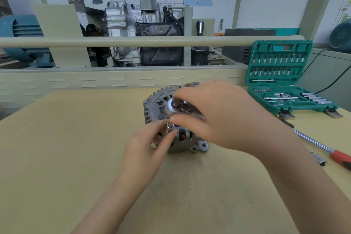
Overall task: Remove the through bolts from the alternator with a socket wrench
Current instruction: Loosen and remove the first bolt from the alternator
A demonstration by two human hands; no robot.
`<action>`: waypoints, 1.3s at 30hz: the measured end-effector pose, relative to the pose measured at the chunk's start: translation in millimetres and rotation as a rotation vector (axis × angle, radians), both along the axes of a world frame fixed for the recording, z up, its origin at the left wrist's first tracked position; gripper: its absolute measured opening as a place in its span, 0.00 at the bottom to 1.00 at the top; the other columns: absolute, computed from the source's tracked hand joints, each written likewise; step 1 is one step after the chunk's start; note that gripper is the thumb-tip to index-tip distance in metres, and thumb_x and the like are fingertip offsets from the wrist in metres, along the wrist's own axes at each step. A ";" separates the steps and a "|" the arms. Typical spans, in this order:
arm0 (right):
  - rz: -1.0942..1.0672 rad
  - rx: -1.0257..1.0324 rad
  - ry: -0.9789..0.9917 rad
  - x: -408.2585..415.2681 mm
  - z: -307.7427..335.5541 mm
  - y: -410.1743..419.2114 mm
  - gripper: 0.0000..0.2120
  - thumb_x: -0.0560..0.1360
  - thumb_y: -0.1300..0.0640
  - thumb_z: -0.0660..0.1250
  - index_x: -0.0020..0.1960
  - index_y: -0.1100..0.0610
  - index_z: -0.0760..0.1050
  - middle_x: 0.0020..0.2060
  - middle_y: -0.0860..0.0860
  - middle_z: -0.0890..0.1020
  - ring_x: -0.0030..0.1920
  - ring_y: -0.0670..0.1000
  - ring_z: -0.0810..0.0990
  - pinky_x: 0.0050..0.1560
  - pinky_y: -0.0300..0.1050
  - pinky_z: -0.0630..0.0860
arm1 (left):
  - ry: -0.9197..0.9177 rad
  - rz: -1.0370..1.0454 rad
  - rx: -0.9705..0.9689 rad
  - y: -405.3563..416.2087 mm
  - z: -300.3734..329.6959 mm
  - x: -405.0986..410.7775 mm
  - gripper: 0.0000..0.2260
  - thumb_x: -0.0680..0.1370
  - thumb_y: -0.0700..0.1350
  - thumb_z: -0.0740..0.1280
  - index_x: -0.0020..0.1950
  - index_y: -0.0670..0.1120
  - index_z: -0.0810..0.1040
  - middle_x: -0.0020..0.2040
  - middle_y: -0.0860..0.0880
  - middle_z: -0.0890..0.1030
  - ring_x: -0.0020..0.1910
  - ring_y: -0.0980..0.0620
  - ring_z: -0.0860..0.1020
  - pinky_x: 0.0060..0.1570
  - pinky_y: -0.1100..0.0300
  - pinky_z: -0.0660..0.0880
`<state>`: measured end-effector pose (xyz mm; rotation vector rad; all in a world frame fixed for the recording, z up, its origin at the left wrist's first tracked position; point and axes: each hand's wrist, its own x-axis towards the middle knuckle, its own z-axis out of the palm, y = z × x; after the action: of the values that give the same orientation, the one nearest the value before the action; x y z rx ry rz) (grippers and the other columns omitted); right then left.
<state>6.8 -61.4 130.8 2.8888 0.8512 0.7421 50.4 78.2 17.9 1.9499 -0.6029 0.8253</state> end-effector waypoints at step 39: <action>-0.011 -0.035 0.046 -5.7 1.2 6.0 0.15 0.75 0.41 0.51 0.43 0.53 0.65 0.30 0.44 0.66 0.32 0.48 0.66 0.37 0.37 0.59 | -0.121 0.080 0.070 3.3 3.5 4.9 0.11 0.70 0.51 0.62 0.36 0.47 0.79 0.32 0.63 0.69 0.36 0.58 0.68 0.35 0.69 0.62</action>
<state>1.1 -55.5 132.0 2.8878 0.8435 0.6555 55.3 81.4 21.4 2.0087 -0.6359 0.9901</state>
